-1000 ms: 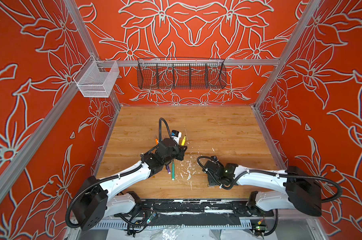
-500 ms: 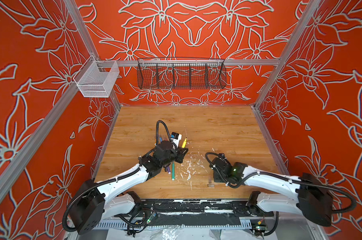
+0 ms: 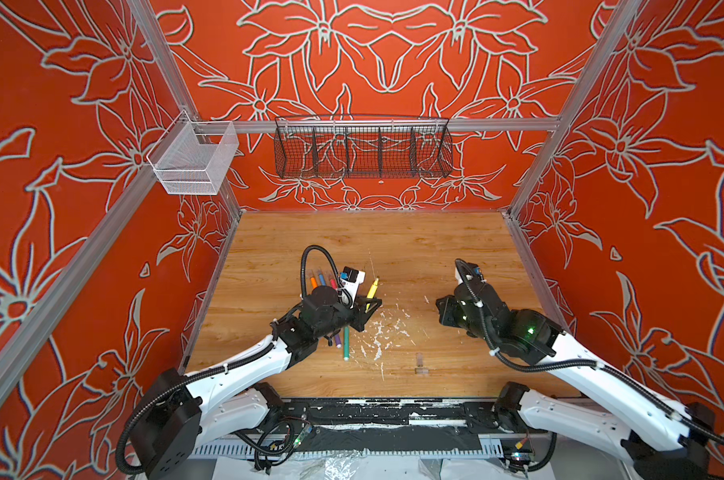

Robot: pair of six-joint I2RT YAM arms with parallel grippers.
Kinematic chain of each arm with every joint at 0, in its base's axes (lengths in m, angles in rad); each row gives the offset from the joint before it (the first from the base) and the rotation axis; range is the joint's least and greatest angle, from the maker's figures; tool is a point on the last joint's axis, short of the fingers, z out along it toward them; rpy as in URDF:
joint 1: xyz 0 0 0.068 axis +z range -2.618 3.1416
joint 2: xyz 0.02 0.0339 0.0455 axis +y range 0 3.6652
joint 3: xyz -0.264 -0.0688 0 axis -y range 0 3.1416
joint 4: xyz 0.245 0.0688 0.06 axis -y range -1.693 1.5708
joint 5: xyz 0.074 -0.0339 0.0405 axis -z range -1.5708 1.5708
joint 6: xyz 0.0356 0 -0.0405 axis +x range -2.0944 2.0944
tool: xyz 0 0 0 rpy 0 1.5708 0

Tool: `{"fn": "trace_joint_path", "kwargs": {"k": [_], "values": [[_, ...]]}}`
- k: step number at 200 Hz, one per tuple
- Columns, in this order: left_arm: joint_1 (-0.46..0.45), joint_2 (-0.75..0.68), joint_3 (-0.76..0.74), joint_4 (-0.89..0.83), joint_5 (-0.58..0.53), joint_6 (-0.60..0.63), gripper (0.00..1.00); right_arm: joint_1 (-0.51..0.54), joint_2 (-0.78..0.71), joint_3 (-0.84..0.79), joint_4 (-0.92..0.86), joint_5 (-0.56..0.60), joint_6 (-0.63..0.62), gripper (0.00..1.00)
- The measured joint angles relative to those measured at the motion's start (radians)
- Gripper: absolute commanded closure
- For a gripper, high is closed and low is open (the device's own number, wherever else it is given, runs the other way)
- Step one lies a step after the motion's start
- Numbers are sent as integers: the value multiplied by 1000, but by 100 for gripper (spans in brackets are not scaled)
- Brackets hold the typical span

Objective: Insert the pens into the pen caps
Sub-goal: 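Close the right gripper on a translucent cap and lift it, then carry the cap to the yellow marker tip and press it on with right gripper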

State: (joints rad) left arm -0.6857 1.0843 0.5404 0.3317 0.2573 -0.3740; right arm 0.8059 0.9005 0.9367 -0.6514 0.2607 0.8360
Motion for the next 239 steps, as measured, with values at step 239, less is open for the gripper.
{"fn": "trace_joint_path", "kwargs": {"k": [239], "values": [[-22, -21, -33, 81, 93, 22, 100, 60, 211, -118, 875, -189, 141, 100]]}}
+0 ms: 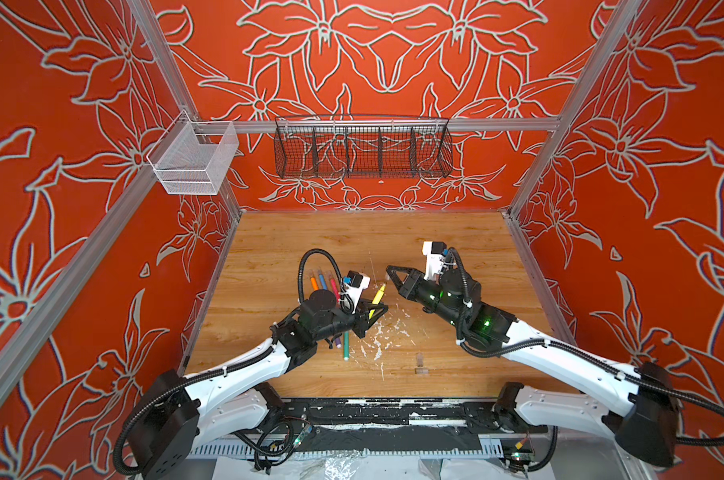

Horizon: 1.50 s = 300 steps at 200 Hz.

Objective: Insert the pens into the pen caps
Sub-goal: 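Carry the cap to the yellow marker tip and press it on with right gripper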

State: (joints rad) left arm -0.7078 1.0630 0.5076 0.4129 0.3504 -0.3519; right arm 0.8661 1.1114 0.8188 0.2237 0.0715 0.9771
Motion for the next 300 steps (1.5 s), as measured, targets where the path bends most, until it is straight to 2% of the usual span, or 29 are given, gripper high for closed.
{"fn": "trace_joint_path", "kwargs": {"k": [135, 187, 235, 300], "values": [[0, -16, -1, 0, -8, -19, 100, 47, 28, -48, 83, 16, 9, 100], [23, -13, -20, 25, 38, -72, 100, 65, 33, -92, 148, 35, 23, 100], [48, -8, -44, 51, 119, -124, 100, 92, 35, -220, 368, 47, 11, 100], [66, -9, -49, 107, 170, -155, 100, 132, 63, -234, 488, 117, -30, 100]]}}
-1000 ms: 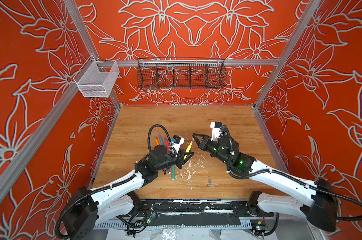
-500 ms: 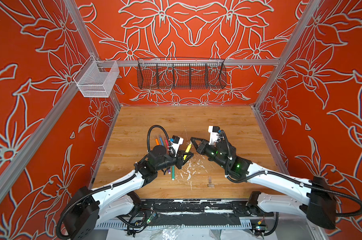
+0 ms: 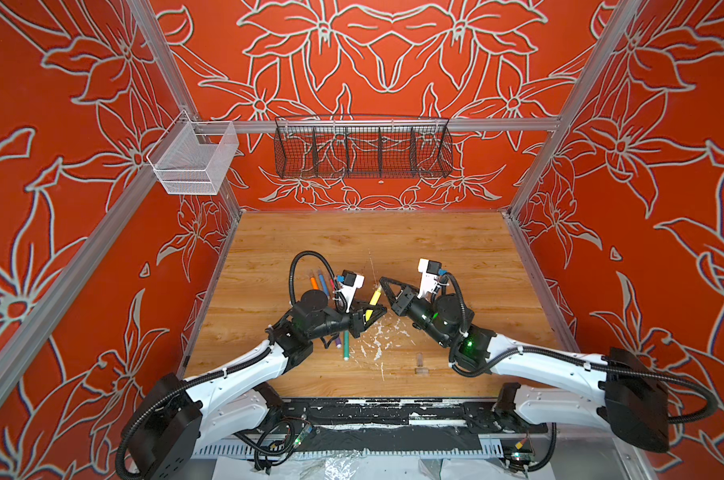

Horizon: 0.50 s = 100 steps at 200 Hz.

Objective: Insert the pens into the pen caps
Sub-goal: 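Carry the cap to the yellow marker tip and press it on with right gripper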

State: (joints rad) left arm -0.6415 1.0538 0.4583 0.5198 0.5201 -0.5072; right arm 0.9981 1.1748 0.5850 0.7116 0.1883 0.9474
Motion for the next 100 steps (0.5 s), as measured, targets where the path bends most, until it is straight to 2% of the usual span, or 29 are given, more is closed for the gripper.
{"fn": "trace_joint_path", "kwargs": {"k": [81, 100], "values": [[-3, -32, -31, 7, 50, 4, 100, 87, -33, -58, 58, 109, -39, 100], [-5, -32, -31, 14, 60, 10, 100, 93, -46, -62, 55, 115, -49, 91]]}}
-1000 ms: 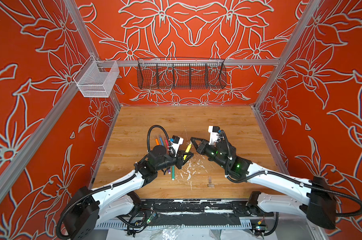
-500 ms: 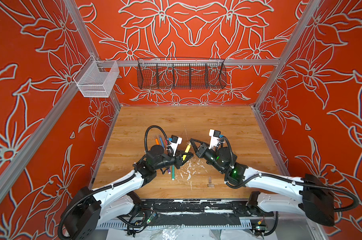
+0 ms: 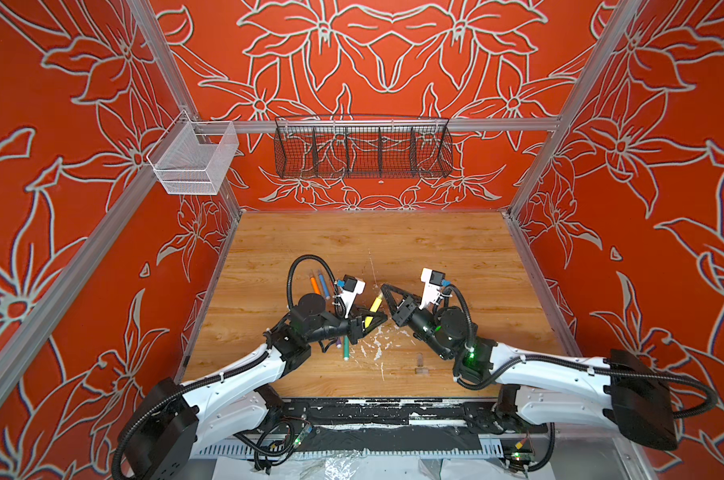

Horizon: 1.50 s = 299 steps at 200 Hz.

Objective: Insert the pens into the pen caps
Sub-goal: 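Carry the cap to the yellow marker tip and press it on with right gripper, then push the cap down onto the yellow marker with the right gripper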

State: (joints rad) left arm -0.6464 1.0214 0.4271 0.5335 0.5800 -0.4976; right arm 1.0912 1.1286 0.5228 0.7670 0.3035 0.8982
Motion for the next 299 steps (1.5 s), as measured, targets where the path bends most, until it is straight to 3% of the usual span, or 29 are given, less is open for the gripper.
{"fn": "trace_joint_path", "kwargs": {"k": [34, 58, 86, 129, 166, 211, 232, 265, 299], "values": [[-1, -5, -1, 0, 3, 7, 100, 7, -12, 0, -14, 10, -8, 73], [6, -12, -1, 20, -33, 10, 100, 41, -37, -2, -100, -27, -26, 58], [6, -53, -11, 33, -63, 23, 100, 24, -103, 14, -238, -53, -48, 49], [6, -67, -12, 46, -73, 41, 100, -47, -172, 124, -397, -108, -77, 40], [6, -66, -12, 46, -73, 53, 100, -106, -133, 236, -472, -180, -74, 38], [6, -66, -12, 46, -73, 56, 100, -129, -10, 373, -584, -215, -69, 44], [6, -65, -12, 45, -73, 57, 100, -129, 28, 415, -628, -229, -70, 55], [6, -65, -12, 45, -73, 60, 100, -129, 55, 451, -671, -244, -75, 65], [6, -65, -12, 47, -72, 64, 100, -129, 71, 467, -686, -260, -85, 87]]}}
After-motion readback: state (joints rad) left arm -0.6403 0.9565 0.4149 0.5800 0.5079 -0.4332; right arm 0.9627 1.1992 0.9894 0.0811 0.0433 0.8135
